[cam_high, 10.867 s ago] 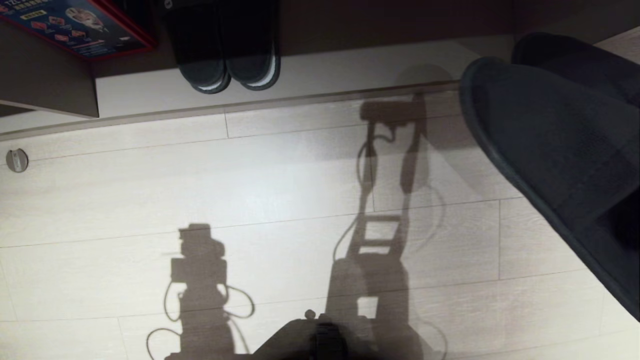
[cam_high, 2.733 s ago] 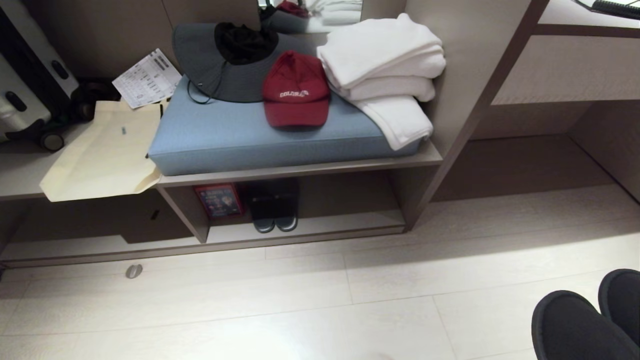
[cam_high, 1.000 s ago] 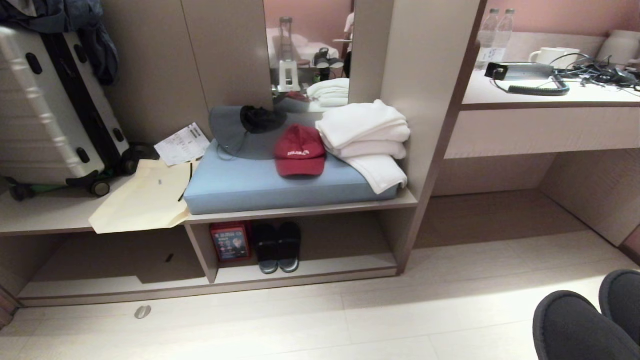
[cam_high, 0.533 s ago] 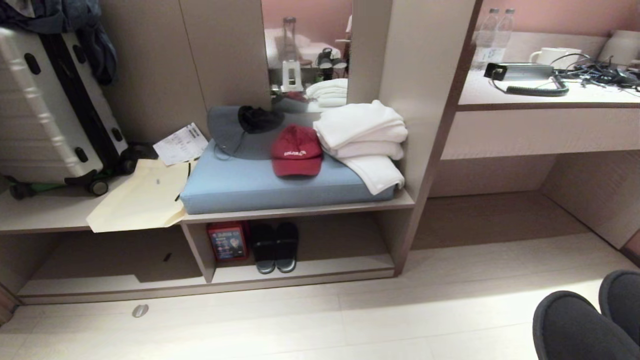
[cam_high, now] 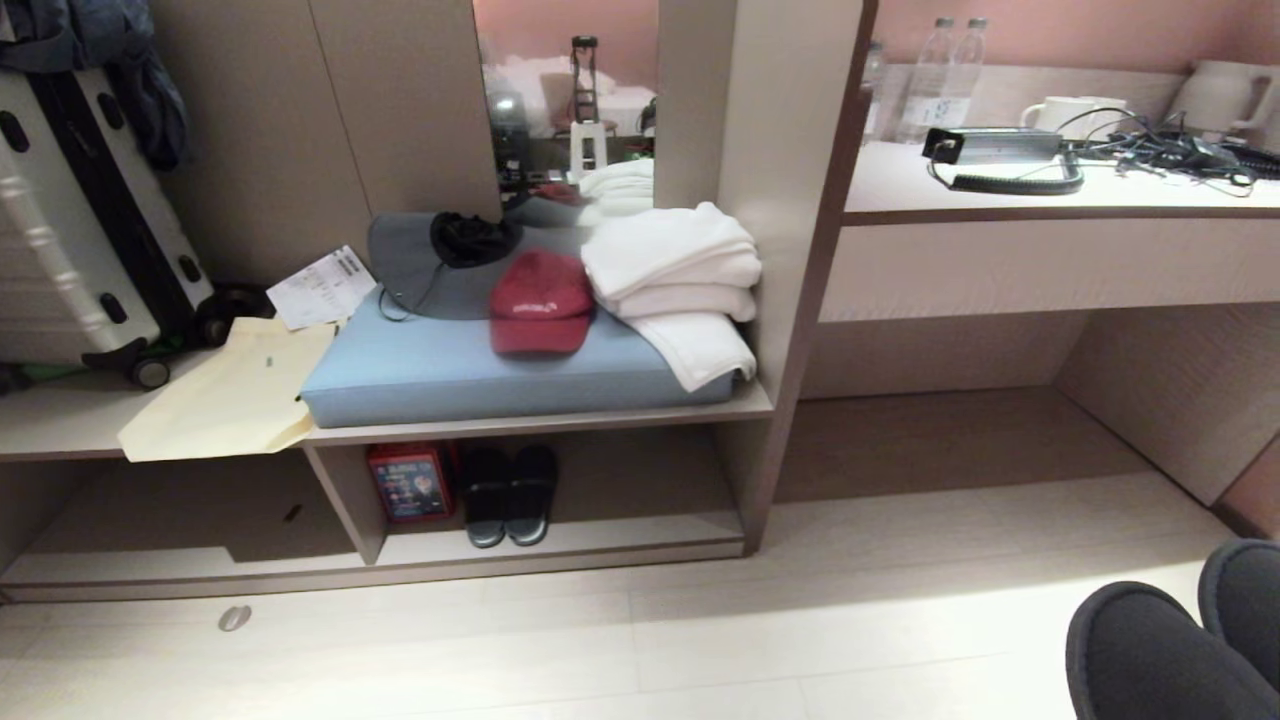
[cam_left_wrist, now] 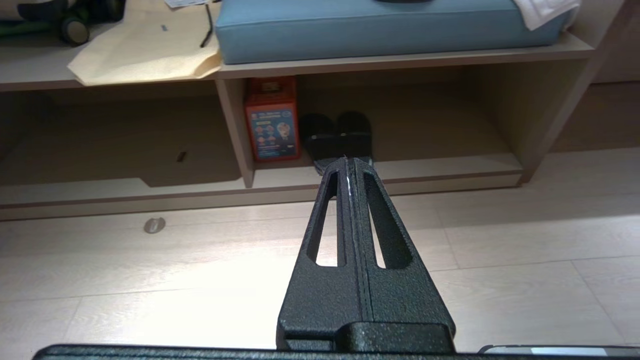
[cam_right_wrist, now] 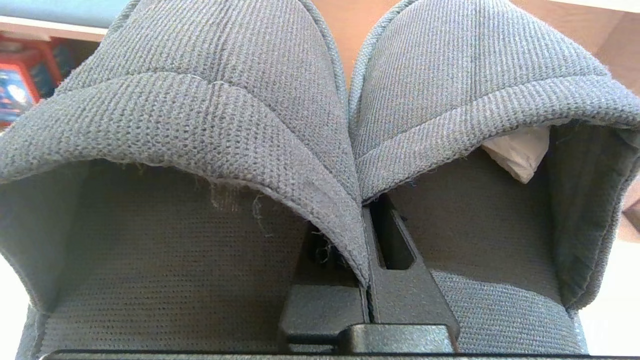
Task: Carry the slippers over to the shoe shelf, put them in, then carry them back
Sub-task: Place the slippers on the floor
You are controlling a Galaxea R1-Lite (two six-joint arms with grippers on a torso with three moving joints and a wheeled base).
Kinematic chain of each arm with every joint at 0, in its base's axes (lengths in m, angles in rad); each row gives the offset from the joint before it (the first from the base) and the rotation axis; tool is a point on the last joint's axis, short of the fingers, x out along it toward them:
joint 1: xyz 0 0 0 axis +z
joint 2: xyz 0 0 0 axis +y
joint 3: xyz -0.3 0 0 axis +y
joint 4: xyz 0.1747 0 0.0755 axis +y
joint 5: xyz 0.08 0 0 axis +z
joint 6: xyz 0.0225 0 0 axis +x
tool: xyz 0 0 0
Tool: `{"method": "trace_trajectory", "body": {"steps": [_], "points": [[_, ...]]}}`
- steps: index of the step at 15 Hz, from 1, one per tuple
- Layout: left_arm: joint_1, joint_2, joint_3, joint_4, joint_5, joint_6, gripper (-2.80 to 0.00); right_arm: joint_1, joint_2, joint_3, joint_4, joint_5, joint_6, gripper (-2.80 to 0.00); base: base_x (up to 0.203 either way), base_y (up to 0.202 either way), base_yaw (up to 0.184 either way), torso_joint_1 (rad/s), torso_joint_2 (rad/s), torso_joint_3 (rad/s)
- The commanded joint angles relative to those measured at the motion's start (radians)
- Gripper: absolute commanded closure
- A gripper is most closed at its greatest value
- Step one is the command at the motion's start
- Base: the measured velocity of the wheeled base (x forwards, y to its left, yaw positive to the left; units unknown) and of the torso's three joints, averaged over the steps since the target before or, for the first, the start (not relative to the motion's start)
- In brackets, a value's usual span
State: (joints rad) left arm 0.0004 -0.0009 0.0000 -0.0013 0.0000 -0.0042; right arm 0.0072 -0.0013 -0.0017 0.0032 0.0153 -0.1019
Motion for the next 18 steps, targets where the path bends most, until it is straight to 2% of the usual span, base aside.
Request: {"method": "trace_trajectory", "body": {"steps": [1,18], "points": [[0.0,-0.001,0.0,0.0,0.0,0.0,0.0,0.0,0.001,0.0,0.0,0.0,-0.001,0.0,0.0,-0.198,0.005,0.002,0.0,0.003],[0.0,-0.001,0.0,0.0,0.0,0.0,0.0,0.0,0.001,0.0,0.0,0.0,0.0,0.0,0.0,-0.196,0.002,0.002,0.0,0.002]]}}
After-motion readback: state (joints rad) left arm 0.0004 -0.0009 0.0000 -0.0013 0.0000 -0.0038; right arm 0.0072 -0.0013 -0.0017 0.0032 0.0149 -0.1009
